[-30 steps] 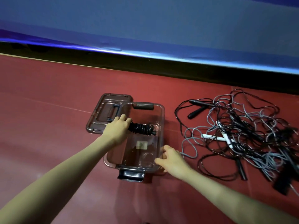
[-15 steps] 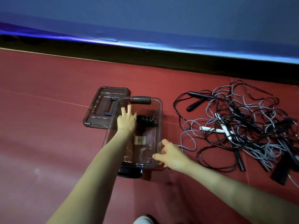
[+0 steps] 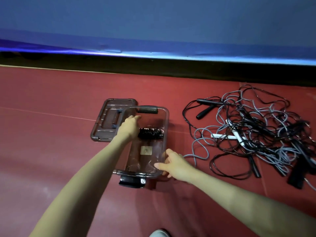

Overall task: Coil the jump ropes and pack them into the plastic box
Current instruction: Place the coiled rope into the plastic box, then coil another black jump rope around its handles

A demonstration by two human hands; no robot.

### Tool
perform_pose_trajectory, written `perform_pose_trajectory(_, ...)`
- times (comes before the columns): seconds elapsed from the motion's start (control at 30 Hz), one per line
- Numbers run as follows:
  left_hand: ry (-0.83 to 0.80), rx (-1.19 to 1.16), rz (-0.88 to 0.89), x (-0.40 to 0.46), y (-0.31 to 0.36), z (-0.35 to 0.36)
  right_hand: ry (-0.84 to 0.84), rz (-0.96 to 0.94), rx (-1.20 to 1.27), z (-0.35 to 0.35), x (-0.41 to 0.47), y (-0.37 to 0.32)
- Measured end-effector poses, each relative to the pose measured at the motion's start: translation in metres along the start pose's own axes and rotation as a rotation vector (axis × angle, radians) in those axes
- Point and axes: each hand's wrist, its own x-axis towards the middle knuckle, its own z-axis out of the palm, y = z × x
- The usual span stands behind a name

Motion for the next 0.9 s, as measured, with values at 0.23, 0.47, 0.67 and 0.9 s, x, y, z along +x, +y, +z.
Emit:
perform_pose_trajectory(0.23,0.156,-0.215,0.048,-0.034,0.035,-0.072,0.058,-0.018,-0.024,0.002,0.003,-0.010)
perform_pose_trajectory(0.47,0.153,-0.225,0.064,-0.063,0.122,-0.077,0.153,-0.021,-0.248,-0.102,-0.039,0.011)
perform_pose_trajectory(0.67,0.088,-0.215,0.092,-0.069,0.228,-0.039,0.321,-0.011,-0.368,-0.210,-0.071,0.035)
perform_pose_trajectory(0.9,-0.042,-0.174,0.175,-0.078,0.261,0.041,0.430,0.044,-0.407,-0.289,-0.098,0.084)
